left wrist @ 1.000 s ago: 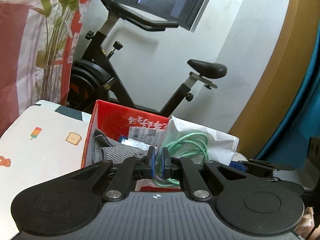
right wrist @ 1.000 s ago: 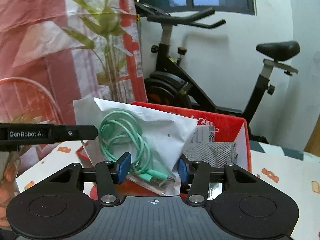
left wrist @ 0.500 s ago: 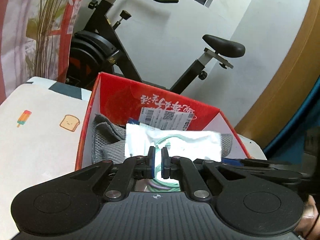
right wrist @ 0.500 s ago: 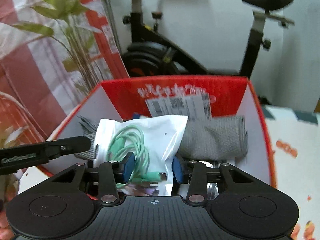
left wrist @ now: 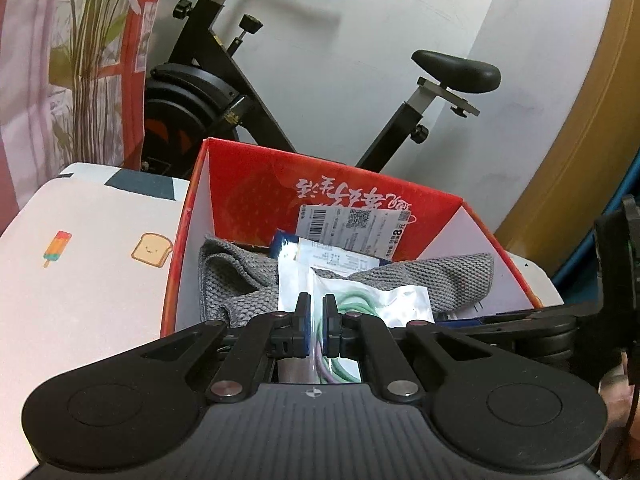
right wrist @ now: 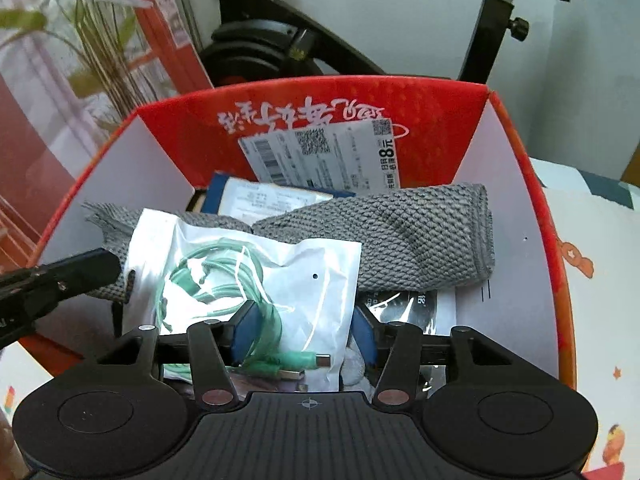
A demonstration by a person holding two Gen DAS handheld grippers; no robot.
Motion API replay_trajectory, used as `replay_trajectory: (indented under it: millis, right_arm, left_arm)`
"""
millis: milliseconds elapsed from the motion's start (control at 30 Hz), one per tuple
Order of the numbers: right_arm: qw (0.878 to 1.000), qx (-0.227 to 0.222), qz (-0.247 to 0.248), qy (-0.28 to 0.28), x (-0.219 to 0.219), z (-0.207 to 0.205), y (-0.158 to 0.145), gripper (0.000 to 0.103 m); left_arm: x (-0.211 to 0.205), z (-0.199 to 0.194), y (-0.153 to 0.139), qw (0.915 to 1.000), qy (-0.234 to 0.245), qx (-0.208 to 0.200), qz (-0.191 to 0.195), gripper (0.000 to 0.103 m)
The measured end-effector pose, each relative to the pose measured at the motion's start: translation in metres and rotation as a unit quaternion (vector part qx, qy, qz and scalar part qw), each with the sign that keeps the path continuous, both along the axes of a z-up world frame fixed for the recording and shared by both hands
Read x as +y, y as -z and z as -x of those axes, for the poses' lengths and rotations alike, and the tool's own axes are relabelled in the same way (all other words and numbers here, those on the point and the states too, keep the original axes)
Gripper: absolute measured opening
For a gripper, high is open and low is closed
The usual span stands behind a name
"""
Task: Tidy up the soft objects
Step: 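Open both grippers to drop the cable packet into the box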
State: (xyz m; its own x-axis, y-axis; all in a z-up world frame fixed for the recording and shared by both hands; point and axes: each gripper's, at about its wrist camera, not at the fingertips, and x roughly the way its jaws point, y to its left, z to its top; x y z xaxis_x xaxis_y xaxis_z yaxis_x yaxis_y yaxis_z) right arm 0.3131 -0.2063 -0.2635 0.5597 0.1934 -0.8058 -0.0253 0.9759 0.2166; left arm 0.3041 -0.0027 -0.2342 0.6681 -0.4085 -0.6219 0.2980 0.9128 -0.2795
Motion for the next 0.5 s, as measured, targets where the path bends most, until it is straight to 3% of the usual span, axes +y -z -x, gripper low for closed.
replay_trajectory:
  millis: [200,367,433,467,500]
  right_arm:
    - [1.0,0.01,0.019,0.001,0.004,-0.003,-0.003,0.048]
    - [0.997,-0.044,0.062,-0.031,0.009,0.017,-0.029,0.056]
    - [0.996,-0.058,0.059,-0.028,0.005,0.026,-0.041,0.061]
    - [0.996,-0.07,0.048,-0.023,0.0,0.033,-0.047,0.069]
    - [0.996,-0.081,0.035,-0.023,-0.004,0.038,-0.053,0.077]
  left_arm:
    - [-0.001,0.002,-0.006,0.9998,-0.009,-0.004,-0.016,0.007]
    - [0.004,0.019,-0.024,0.9989,-0.011,-0.028,-0.035,0.012]
    - [0.007,0.026,-0.03,0.9986,-0.02,-0.029,-0.039,0.022]
    - [0.01,0.031,-0.035,0.9984,-0.025,-0.032,-0.039,0.028]
    - [0.012,0.037,-0.039,0.998,-0.029,-0.038,-0.04,0.047]
